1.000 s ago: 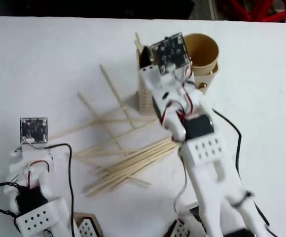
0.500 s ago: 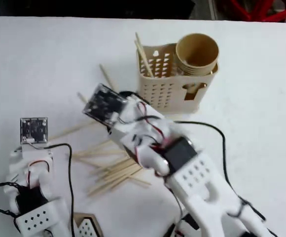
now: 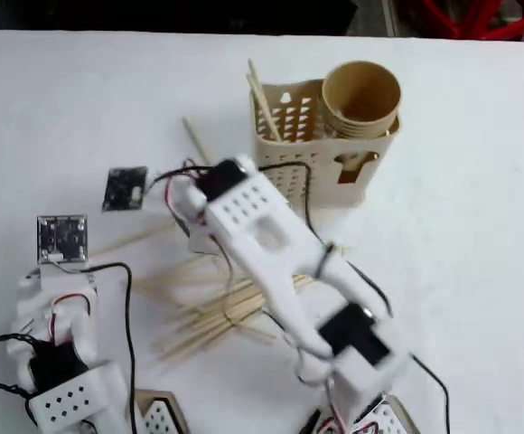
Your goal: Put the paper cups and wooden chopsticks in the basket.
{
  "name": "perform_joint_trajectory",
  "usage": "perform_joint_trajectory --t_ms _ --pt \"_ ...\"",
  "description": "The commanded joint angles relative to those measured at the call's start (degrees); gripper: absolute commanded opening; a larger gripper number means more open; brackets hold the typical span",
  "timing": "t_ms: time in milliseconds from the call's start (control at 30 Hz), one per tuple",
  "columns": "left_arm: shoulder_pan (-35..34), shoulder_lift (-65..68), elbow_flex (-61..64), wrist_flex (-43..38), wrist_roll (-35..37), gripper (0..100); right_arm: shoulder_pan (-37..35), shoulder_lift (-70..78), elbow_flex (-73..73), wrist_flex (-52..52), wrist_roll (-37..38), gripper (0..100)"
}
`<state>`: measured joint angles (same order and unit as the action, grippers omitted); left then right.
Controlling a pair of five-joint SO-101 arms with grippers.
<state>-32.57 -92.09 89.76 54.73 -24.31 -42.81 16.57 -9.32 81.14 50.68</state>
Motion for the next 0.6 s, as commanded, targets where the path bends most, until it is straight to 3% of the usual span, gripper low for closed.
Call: perform_joint_trajectory --t_ms 0,133,567 --pt "-0.13 -0.75 -0.26 -0.44 -0.70 7 1.80 8.48 -12.22 4.35 3.25 24.6" --pt "-0.13 -0.75 -0.26 -0.44 -0.97 7 2.86 18.33 -22.95 7.34 3.52 34.6" --pt "-0.13 -0.75 -0.18 -0.44 -2.81 7 3.74 40.66 -47.03 8.04 3.60 33.4"
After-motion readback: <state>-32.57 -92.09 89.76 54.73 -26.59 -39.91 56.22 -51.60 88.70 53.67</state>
